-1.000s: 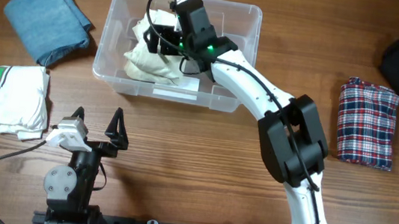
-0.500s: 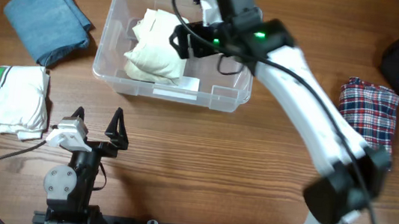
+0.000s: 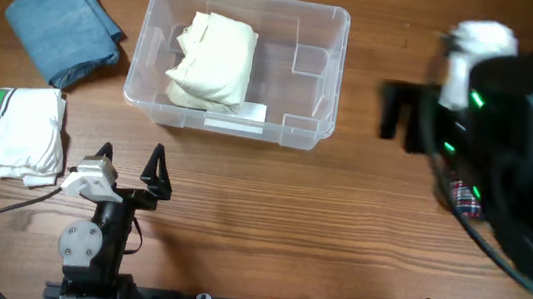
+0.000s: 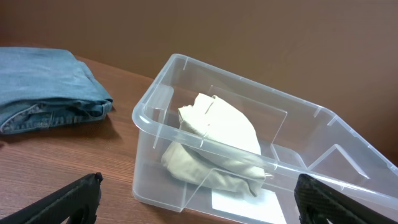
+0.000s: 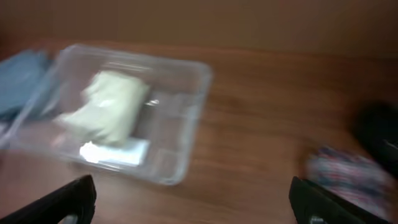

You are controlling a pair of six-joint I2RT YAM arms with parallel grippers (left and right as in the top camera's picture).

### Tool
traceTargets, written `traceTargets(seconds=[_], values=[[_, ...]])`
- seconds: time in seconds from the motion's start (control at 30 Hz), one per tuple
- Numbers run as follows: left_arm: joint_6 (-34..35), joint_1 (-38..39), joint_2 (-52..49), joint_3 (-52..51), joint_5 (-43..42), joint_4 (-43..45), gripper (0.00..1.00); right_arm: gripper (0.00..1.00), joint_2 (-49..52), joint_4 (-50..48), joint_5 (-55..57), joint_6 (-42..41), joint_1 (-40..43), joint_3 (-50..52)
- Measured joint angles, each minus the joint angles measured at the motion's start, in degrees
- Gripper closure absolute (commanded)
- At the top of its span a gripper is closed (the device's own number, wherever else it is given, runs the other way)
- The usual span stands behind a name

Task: Pack container
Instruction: 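Move the right gripper to the plaid shirt and grasp it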

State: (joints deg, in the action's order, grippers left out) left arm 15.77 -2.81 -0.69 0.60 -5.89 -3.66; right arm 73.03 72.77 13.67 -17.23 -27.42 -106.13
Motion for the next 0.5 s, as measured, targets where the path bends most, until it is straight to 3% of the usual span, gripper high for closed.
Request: traceTargets(seconds=[0.07,0.2,0.37,0.5], values=[[0.0,0.0,0.0,0.0,0.0,0.0,0.0,0.0,-5.2,3.98,15.23,-6.64,0.04,-0.11],[-0.02,0.0,0.0,0.0,0.0,0.0,0.0,0.0,-5.92,5.92,24.85,-11.15,4.74,-0.11],[-0.02,0.0,0.0,0.0,-0.02,0.0,0.0,0.0,-1.44,6.99,18.99,-8.17,20.2,1.86],[-0.02,0.0,0.0,0.0,-0.02,0.0,0.0,0.0,9.22,6.84,7.06,-2.29,27.58,5.6]])
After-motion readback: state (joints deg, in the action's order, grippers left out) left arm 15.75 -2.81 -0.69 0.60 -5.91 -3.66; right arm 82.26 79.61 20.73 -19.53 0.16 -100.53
